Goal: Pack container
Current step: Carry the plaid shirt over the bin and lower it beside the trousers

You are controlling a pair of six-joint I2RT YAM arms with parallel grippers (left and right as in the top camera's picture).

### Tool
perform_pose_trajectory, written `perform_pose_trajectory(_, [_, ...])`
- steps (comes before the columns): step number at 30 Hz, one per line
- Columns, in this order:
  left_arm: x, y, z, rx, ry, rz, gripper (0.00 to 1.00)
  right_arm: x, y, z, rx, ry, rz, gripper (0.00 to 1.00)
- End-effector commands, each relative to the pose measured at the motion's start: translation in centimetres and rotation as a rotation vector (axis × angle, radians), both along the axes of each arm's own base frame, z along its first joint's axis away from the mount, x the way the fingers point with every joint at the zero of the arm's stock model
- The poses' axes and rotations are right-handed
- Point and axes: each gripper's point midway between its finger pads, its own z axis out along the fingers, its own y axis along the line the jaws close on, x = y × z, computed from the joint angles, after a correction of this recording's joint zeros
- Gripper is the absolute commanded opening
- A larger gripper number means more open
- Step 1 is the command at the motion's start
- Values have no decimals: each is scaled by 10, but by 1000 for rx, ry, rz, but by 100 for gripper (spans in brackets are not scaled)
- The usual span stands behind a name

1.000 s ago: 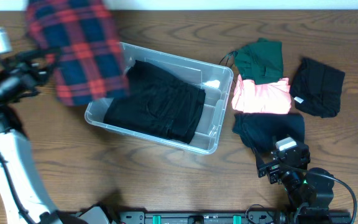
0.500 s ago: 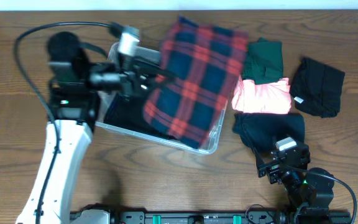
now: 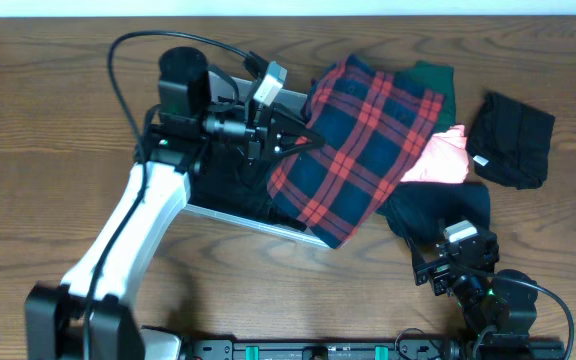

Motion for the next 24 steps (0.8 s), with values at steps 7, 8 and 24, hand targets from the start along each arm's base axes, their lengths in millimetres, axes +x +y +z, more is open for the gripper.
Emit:
perform_pose_trajectory(7, [37, 16, -94, 66, 352, 42, 6, 1, -3, 0, 8, 0, -21, 99])
perform_pose_trajectory(8, [40, 19, -103, 72, 391, 53, 6, 1, -3, 0, 8, 0, -21, 99])
perform_pose_trajectory(24, [98, 78, -166, 248, 446, 430, 6, 1, -3, 0, 8, 0, -21, 99])
